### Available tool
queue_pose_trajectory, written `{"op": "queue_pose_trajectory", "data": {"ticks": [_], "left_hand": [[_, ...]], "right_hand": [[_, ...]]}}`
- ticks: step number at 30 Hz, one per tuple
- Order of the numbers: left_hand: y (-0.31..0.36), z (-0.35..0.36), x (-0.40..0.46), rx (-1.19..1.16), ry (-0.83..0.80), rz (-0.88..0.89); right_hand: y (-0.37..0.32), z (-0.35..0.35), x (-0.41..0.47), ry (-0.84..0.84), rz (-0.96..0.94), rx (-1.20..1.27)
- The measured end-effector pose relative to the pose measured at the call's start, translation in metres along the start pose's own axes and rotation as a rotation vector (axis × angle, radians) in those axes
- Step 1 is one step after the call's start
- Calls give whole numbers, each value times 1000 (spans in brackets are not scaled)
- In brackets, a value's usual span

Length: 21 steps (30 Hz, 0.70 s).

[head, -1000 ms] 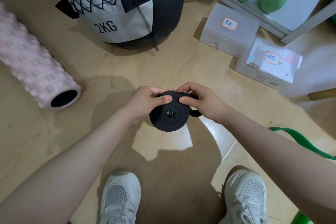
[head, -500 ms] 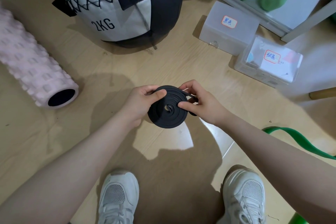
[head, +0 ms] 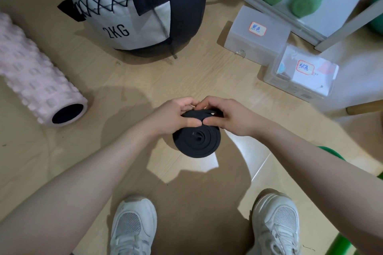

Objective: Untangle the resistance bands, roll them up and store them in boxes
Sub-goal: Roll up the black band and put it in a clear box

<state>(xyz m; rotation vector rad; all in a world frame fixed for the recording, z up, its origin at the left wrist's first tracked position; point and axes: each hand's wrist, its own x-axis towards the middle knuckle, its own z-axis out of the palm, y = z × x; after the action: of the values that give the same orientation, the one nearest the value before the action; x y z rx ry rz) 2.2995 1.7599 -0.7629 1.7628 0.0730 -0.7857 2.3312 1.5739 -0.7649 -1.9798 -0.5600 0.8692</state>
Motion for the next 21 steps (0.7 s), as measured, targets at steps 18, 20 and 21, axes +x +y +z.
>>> {"op": "queue_pose_trajectory", "data": {"ticks": [18,20,21], "left_hand": [[-9,-25,-17,-334,364,61],[-8,-29,-19,-388,397,70],[-9,-32,-20,-408,399,77]], "right_hand": [[-29,9,22,299,53,372],[-34,20,24,423,35,414],[-37,25,26,458,30,413]]}}
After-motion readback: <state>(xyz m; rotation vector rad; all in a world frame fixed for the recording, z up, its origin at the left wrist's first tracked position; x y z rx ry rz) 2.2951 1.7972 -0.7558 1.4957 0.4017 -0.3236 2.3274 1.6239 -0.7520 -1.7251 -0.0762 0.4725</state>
